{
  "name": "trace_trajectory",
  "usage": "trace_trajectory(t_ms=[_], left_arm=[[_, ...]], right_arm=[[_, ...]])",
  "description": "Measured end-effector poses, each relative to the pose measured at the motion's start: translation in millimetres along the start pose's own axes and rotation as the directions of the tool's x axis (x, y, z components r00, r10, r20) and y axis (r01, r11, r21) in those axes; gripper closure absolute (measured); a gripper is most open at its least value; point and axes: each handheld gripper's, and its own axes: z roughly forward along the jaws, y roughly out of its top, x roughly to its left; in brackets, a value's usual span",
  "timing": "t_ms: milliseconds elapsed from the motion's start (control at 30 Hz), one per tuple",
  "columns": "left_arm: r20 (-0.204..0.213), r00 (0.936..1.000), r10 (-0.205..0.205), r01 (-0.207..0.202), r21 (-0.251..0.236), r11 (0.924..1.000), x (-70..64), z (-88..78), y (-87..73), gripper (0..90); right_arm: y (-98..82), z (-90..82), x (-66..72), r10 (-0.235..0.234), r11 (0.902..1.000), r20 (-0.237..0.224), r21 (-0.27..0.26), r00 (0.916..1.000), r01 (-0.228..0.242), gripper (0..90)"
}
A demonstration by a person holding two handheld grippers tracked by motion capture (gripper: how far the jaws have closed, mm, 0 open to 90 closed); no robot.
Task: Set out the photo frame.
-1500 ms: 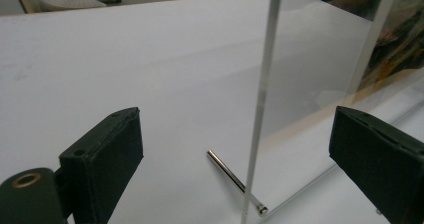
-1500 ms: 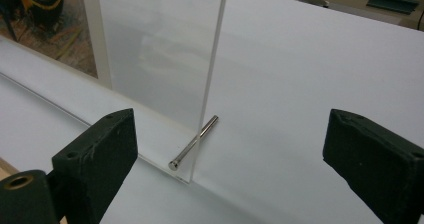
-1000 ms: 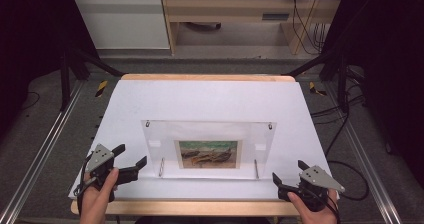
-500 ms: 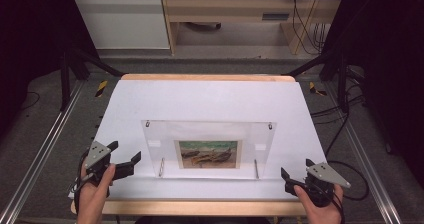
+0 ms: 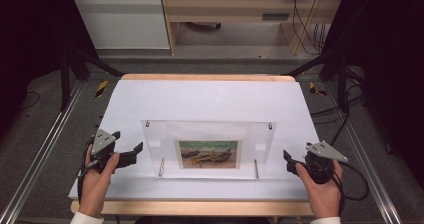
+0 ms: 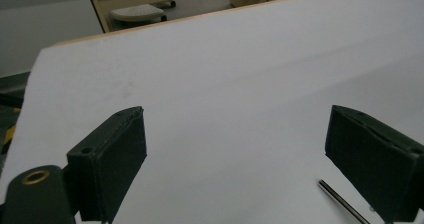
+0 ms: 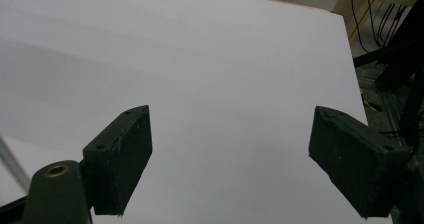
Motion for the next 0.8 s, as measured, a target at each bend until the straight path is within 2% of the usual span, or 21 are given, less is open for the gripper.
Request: trace_trajectory(t_ms=[67, 167, 433, 533, 667, 800], left_arm=[[-0.009, 0.9999, -0.013, 0.013, -0.006, 0.9999, 4.4, 5.1, 2.4, 9.2], [-0.030, 0.9995, -0.007, 0.006, -0.006, 1.0000, 11.0, 13.1, 7.0, 9.8], [-0.032, 0.9995, -0.004, 0.004, 0.000, 1.0000, 20.5, 32.7, 13.6, 10.0], [-0.018, 0.9998, -0.006, 0.006, 0.011, 0.9999, 21.6, 41.0, 11.2, 9.8], [-0.018, 0.9998, -0.011, 0.012, 0.034, 0.9994, 23.1, 49.4, 8.3, 9.3], [0.019, 0.9997, -0.016, 0.015, 0.057, 0.9983, 26.3, 56.3, 4.6, 7.6]], right_arm=[[2.8, 7.0, -2.0, 0.007, 1.0000, 0.002, 0.003, 1.0000, -0.007, 18.4], [7.2, 16.8, -6.2, 0.015, 0.9999, 0.009, 0.005, 0.9999, -0.015, 18.7], [14.8, 38.3, -11.6, 0.027, 0.9990, 0.004, 0.034, 0.9996, -0.027, 19.0], [16.5, 43.9, -13.7, 0.048, 0.9984, -0.004, 0.032, 0.9989, -0.048, 19.0], [17.3, 54.1, -15.8, 0.066, 0.9969, -0.017, 0.045, 0.9977, -0.065, 18.9], [18.0, 64.3, -15.9, 0.097, 0.9938, -0.026, 0.057, 0.9950, -0.095, 18.9]])
